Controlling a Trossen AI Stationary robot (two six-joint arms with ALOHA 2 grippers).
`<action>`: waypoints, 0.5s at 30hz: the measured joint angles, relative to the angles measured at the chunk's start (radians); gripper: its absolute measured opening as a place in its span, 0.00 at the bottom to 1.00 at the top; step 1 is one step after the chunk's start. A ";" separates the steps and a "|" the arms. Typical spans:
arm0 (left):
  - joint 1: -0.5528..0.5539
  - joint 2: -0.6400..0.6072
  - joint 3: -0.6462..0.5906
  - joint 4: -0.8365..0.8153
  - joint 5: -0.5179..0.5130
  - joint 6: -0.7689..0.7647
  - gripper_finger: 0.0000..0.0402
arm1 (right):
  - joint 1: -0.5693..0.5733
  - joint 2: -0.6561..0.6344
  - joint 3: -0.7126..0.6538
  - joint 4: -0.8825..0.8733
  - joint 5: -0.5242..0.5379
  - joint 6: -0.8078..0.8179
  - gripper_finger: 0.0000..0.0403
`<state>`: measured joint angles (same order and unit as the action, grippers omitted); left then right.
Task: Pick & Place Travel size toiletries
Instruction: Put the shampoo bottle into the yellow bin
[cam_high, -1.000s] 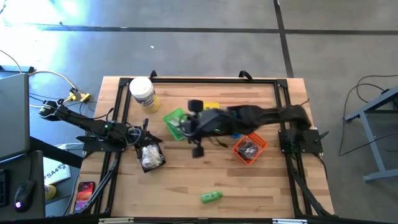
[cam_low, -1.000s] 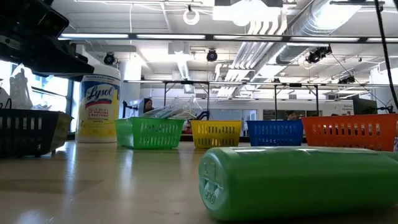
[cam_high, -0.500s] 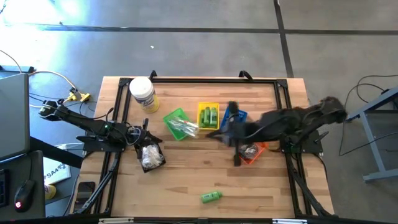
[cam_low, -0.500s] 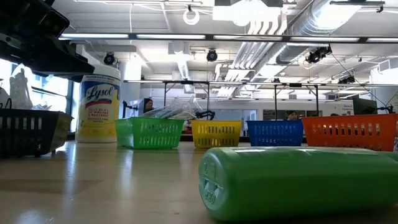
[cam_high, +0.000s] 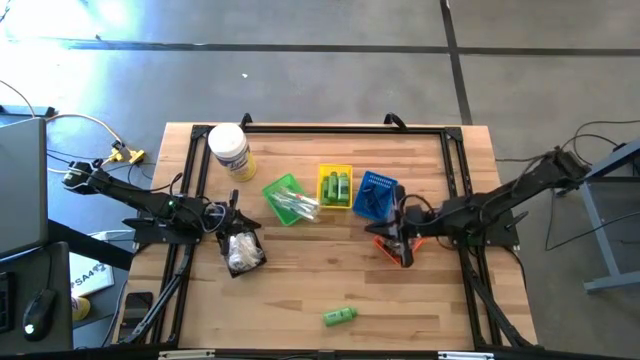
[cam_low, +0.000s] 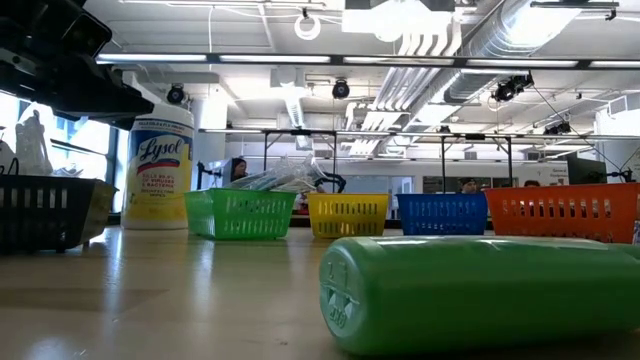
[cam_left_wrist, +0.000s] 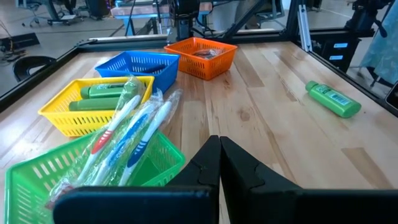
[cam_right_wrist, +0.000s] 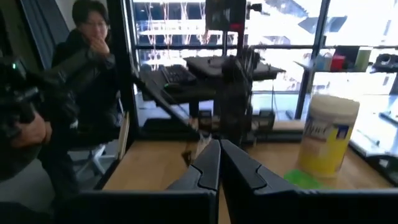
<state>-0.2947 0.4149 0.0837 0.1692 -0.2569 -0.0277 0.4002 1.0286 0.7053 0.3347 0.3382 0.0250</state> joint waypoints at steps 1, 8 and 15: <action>0.000 0.000 0.000 0.000 0.000 0.000 0.00 | 0.000 -0.002 -0.041 0.028 0.000 0.017 0.01; 0.000 0.000 0.000 0.000 -0.016 0.002 0.00 | -0.003 -0.013 -0.311 0.402 -0.027 0.053 0.01; 0.000 0.000 0.000 0.006 -0.026 0.044 0.00 | -0.040 -0.200 -0.507 0.488 -0.026 0.083 0.01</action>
<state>-0.2949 0.4145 0.0837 0.1752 -0.2832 0.0162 0.3603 0.8291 0.1985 0.8231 0.3121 0.1084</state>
